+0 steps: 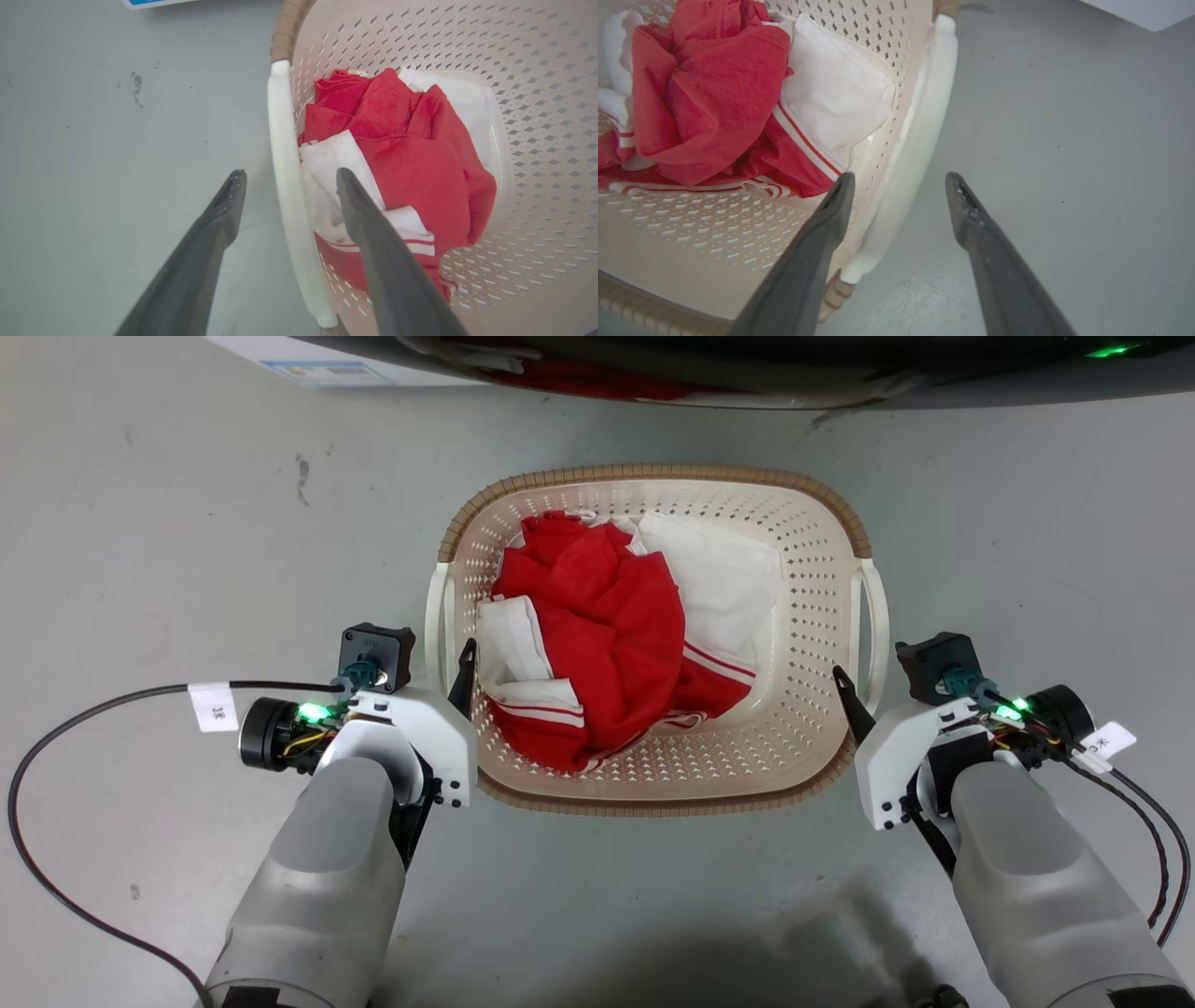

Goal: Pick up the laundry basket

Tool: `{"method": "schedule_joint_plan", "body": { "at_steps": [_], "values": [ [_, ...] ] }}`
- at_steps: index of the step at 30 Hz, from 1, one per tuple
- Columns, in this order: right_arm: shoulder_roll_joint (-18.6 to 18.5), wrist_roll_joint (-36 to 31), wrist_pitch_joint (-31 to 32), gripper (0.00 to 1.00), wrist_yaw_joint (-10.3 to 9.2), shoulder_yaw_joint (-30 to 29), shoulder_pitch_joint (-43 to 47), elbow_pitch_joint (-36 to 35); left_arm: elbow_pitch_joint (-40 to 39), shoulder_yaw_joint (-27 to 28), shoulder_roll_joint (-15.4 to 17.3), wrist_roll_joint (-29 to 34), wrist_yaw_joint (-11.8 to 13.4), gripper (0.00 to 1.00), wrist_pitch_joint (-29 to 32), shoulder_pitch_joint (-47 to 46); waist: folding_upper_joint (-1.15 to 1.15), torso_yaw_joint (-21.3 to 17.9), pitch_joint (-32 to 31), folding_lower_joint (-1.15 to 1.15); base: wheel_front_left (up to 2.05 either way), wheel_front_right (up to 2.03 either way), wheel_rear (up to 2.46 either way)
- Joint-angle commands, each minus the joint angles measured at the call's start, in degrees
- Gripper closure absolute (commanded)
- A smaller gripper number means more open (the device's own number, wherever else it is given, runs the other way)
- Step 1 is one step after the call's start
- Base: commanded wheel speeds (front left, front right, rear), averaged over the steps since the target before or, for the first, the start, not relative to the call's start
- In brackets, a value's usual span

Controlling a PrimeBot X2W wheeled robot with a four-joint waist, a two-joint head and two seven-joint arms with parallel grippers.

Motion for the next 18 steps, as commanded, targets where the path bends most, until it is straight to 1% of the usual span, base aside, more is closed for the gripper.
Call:
{"method": "schedule_joint_plan", "body": {
  "at_steps": [1,12,13,14,15,16,18],
  "values": [
    [-0.08,-0.28,-0.13,0.0,-0.06,0.09,-1.42,0.49,0.82,-0.34,-0.06,-0.07,-0.2,0.0,-0.16,-1.26,0.0,0.01,0.82,-0.01,0.0,0.0,0.0],
    [-0.08,0.69,0.12,0.0,-0.06,0.79,-3.99,3.73,4.69,-2.08,-0.33,-0.53,-0.52,0.0,-0.16,-4.55,0.0,0.0,3.24,-0.01,0.0,0.0,0.0],
    [-0.08,0.86,0.19,0.04,-0.06,0.94,-4.18,4.05,5.29,-2.19,-0.37,-0.7,-0.6,0.0,-0.16,-4.65,0.0,0.02,3.37,-0.01,0.0,0.0,0.0],
    [-0.08,1.06,0.2,0.6,-0.06,1.05,-4.39,4.25,5.81,-2.43,-0.4,-0.78,-0.7,0.25,-0.16,-4.84,0.0,0.03,3.5,-0.01,0.0,0.0,0.0],
    [-0.08,1.11,0.2,1.0,-0.06,1.15,-4.6,4.39,6.2,-2.6,-0.44,-1.04,-0.8,0.95,-0.16,-5.23,0.0,0.02,3.61,-0.01,0.0,0.0,0.0],
    [-0.08,1.17,0.37,1.0,-0.06,1.39,-4.67,4.65,6.57,-2.8,-0.49,-1.19,-0.81,1.0,-0.16,-5.52,0.0,0.04,3.69,-0.01,0.0,0.0,0.0],
    [-0.17,1.64,0.37,1.0,-0.08,1.79,-4.91,4.94,7.18,-3.35,-0.56,-1.45,-0.94,1.0,-0.16,-5.89,0.0,0.07,3.76,-0.01,0.0,0.0,0.0]
  ]
}}
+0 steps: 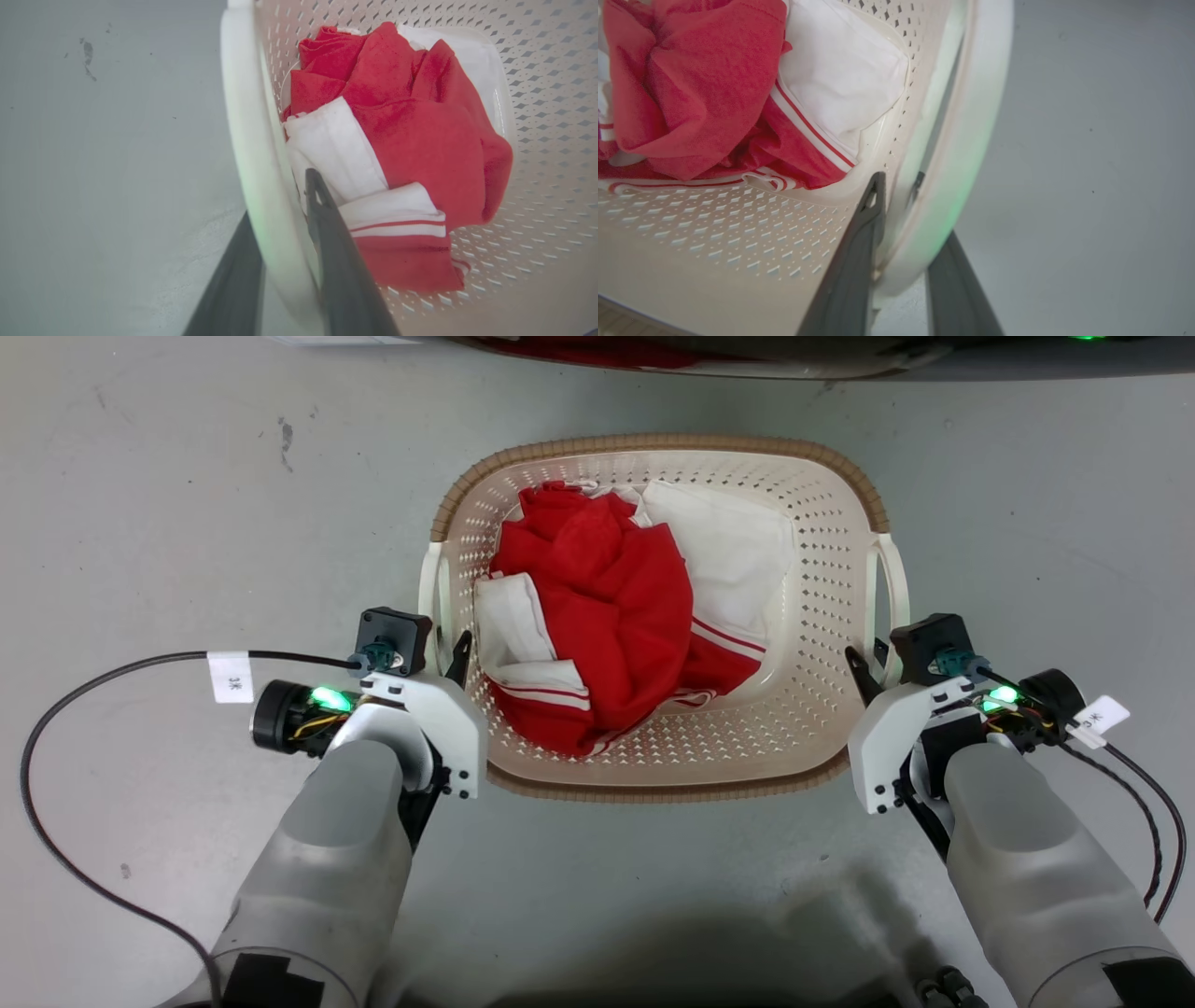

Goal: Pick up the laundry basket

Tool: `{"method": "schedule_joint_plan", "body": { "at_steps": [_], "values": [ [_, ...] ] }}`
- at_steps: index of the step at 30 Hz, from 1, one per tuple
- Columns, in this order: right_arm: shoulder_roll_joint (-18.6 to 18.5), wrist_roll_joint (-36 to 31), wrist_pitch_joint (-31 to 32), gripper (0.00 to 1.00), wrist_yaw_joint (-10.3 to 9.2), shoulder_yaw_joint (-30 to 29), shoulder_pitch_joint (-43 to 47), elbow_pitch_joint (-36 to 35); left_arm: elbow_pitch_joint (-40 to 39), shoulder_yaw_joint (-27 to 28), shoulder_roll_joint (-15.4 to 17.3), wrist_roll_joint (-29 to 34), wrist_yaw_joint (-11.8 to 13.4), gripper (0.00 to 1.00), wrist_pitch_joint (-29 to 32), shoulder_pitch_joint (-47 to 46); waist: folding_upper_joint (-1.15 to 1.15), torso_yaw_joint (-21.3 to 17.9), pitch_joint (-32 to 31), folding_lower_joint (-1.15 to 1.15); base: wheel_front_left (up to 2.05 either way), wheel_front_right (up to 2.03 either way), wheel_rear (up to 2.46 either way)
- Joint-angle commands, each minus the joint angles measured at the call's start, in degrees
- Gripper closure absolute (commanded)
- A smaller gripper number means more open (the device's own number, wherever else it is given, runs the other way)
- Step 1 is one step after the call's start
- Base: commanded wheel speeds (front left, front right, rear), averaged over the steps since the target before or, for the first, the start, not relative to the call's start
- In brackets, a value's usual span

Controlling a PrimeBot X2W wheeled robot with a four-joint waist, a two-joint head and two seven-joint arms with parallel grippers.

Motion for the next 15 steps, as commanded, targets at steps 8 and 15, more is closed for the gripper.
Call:
{"method": "schedule_joint_plan", "body": {
  "at_steps": [8,15],
  "values": [
    [-0.29,1.48,0.2,1.0,-0.09,1.14,0.0,1.05,1.29,-1.82,-0.03,-1.34,-0.46,1.0,-0.16,-0.11,0.0,0.09,-2.35,0.0,0.0,0.0,0.0],
    [-0.28,3.0,0.81,1.0,-0.09,2.92,1.1,1.51,2.29,-3.25,-0.12,-2.66,-0.59,1.0,0.4,1.97,0.0,0.06,-7.45,0.0,0.0,0.0,0.0]
  ]
}}
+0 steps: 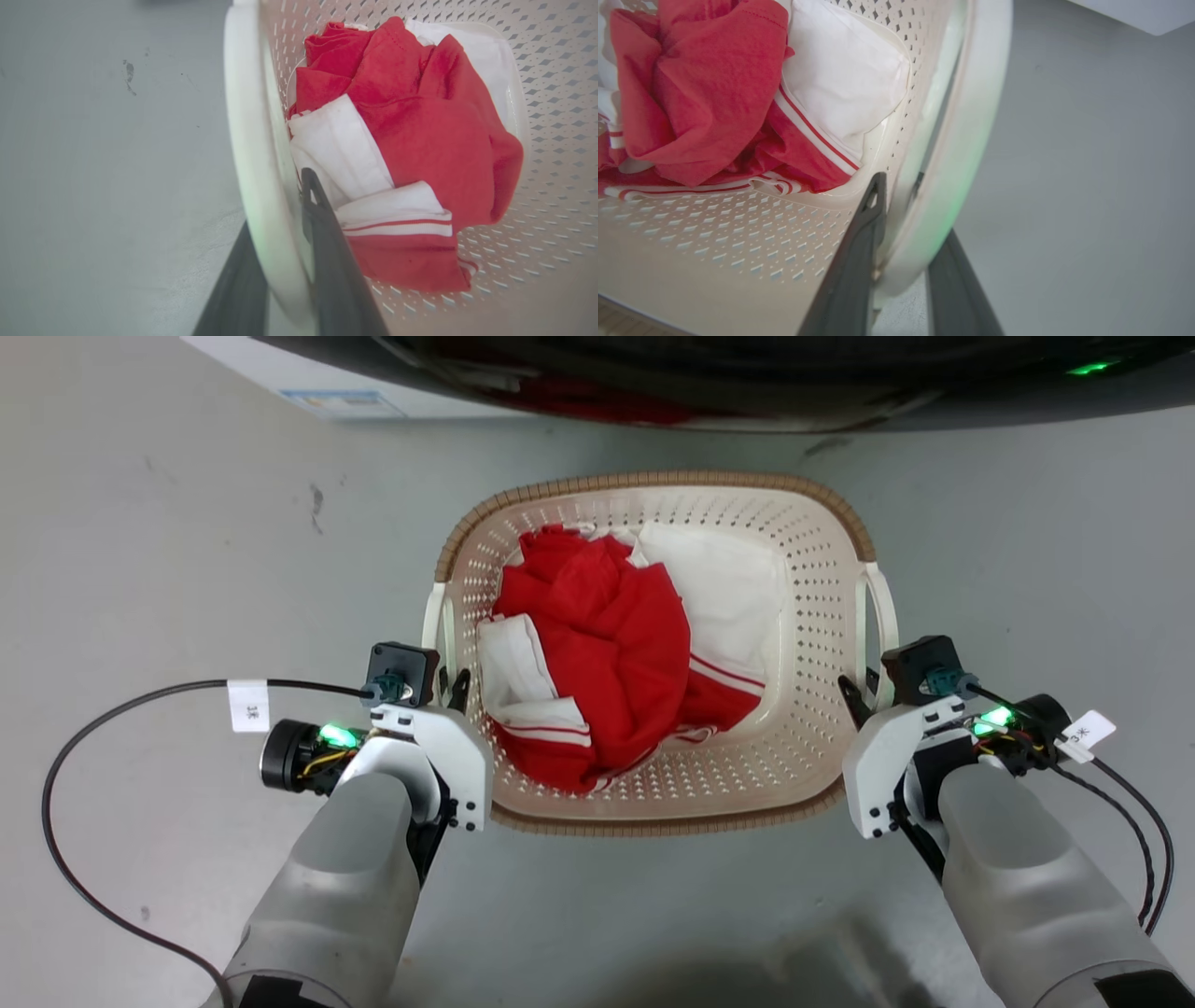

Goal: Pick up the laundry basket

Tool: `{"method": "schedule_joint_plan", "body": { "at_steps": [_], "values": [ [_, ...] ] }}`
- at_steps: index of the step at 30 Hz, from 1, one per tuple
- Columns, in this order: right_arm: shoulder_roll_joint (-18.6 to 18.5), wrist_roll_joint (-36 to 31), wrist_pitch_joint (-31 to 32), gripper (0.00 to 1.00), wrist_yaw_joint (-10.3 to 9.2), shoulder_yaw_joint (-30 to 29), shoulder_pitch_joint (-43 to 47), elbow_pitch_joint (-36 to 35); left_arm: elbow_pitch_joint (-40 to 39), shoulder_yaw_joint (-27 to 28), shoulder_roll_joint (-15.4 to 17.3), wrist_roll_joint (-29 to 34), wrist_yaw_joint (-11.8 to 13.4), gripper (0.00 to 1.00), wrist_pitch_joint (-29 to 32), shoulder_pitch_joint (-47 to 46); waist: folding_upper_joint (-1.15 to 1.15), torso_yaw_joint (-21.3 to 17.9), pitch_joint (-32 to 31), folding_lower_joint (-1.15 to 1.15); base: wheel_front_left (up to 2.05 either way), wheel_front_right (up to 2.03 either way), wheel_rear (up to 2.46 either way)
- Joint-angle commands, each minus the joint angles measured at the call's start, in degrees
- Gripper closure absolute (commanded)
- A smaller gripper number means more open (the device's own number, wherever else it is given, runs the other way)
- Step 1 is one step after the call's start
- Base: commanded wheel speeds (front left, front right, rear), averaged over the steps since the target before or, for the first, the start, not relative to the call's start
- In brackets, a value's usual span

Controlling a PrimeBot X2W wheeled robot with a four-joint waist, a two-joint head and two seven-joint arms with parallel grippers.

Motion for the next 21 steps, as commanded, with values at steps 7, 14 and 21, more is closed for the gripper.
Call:
{"method": "schedule_joint_plan", "body": {
  "at_steps": [7,14,21],
  "values": [
    [-0.5,2.52,1.88,1.0,-0.06,3.68,2.86,0.25,0.48,-2.53,0.22,-2.36,-0.36,1.0,1.99,3.42,0.0,0.5,-7.99,0.0,0.0,0.0,0.0],
    [-0.47,6.19,4.75,1.0,-0.06,7.8,5.56,0.4,0.59,-5.45,0.15,-5.56,-0.38,1.0,4.42,7.0,0.0,1.15,-14.69,0.0,0.0,0.0,0.0],
    [-0.41,10.35,7.87,1.0,-0.05,12.86,8.13,0.44,0.6,-8.87,0.09,-8.85,-0.39,1.0,7.25,10.09,0.0,1.76,-20.88,0.0,0.0,0.0,0.0]
  ]
}}
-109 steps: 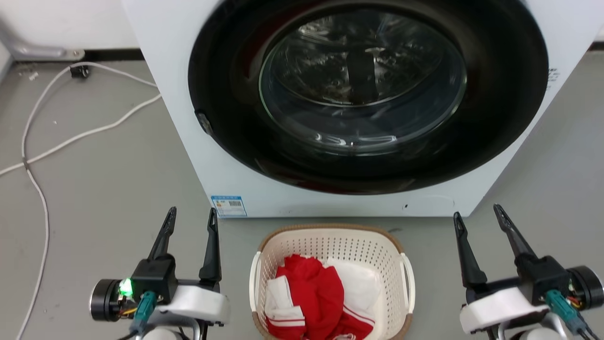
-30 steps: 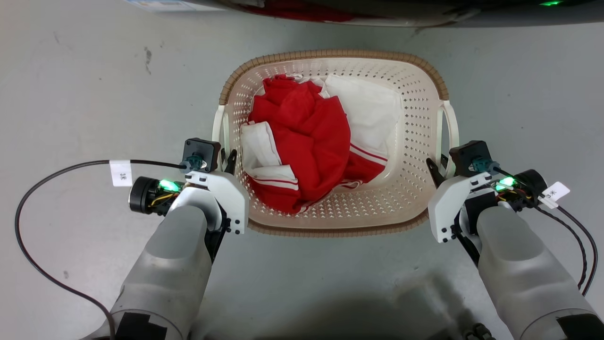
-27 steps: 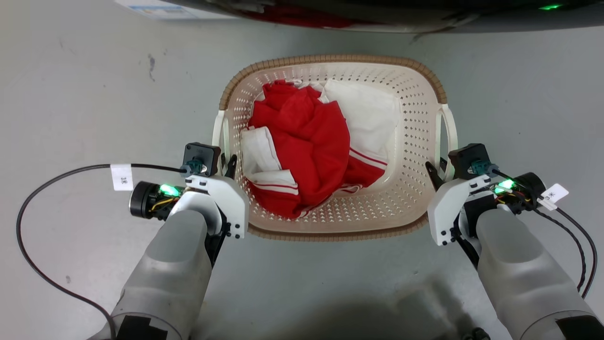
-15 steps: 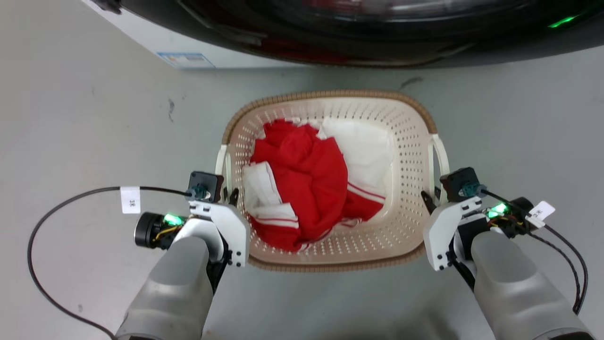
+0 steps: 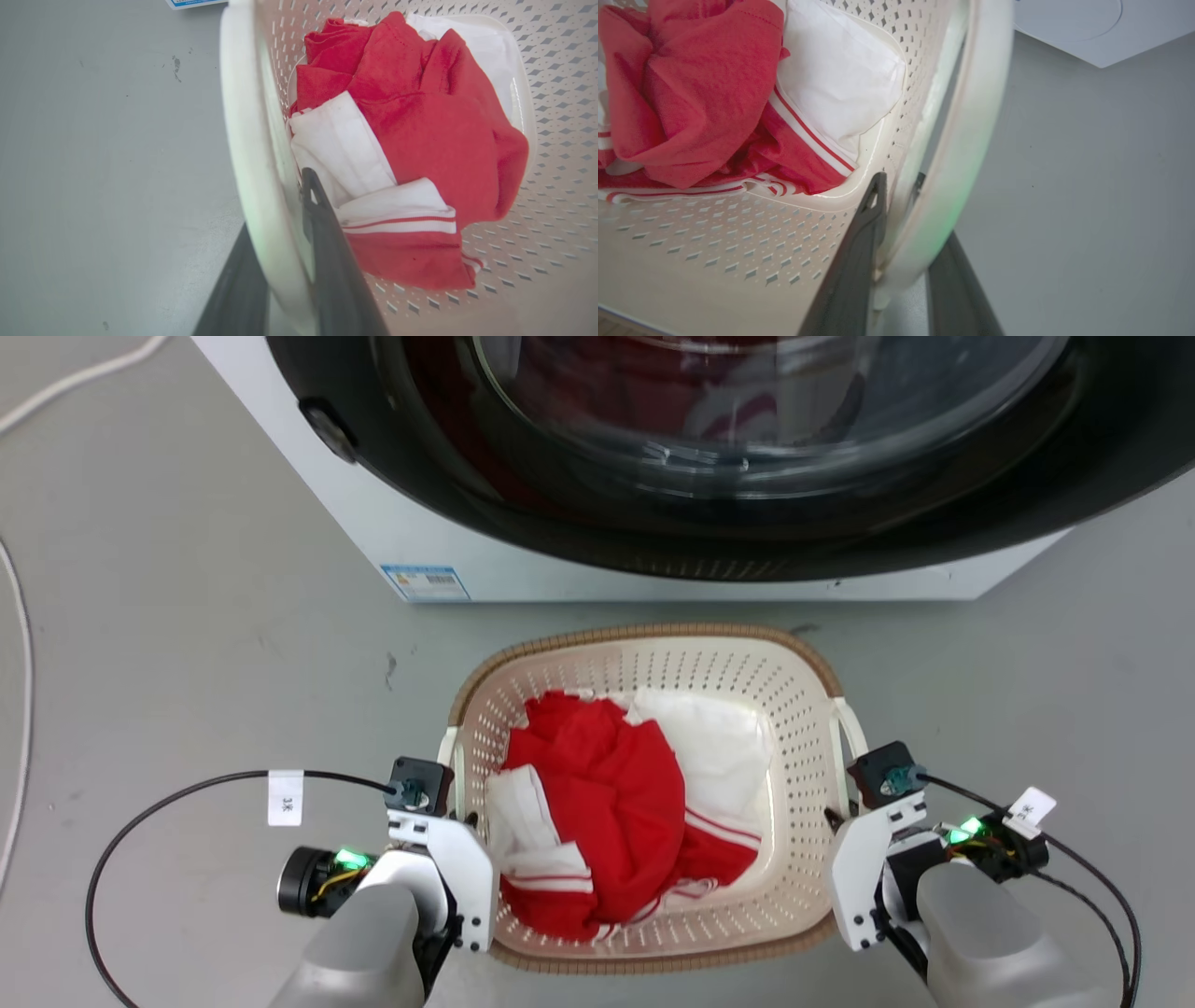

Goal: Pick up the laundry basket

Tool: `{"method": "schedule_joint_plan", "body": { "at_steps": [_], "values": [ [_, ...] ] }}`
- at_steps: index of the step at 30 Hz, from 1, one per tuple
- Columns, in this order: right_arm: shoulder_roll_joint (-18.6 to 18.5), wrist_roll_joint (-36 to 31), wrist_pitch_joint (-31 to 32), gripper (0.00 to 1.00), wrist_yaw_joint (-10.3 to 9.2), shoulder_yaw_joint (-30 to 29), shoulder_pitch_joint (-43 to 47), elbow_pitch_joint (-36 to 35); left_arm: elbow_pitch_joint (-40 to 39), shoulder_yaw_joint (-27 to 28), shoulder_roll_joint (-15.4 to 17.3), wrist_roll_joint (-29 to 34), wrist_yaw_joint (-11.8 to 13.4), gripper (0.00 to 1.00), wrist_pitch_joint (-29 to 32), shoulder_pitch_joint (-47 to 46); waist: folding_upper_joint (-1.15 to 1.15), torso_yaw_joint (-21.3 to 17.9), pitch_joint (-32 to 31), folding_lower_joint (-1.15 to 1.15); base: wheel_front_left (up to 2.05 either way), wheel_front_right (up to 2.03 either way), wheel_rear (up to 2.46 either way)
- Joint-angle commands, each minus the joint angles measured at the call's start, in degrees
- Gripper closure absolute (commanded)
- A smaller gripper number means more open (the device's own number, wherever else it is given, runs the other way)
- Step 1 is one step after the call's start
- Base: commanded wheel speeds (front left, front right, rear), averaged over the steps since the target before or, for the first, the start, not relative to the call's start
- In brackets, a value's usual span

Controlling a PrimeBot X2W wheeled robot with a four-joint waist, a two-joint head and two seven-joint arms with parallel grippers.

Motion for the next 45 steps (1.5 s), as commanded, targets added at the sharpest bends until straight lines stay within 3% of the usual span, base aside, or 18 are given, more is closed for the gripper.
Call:
{"method": "schedule_joint_plan", "body": {
  "at_steps": [1,27,45],
  "values": [
    [-0.23,0.63,0.47,1.0,-0.04,1.4,0.68,-0.25,0.02,-1.19,-0.02,-0.4,-0.39,1.0,0.59,1.41,0.0,0.56,-3.22,0.01,0.0,0.0,0.0],
    [-0.1,17.26,11.58,1.0,-0.03,19.46,9.54,-1.26,-2.68,-13.29,1.97,-15.2,-0.45,1.0,11.19,12.21,0.0,-0.78,-21.95,0.01,0.0,0.0,0.0],
    [-0.47,22.08,14.7,1.0,-0.03,23.79,10.76,-0.45,-4.09,-18.59,3.5,-22.58,-0.45,1.0,14.88,13.85,0.0,-1.84,-25.1,0.01,0.0,0.0,0.0]
  ]
}}
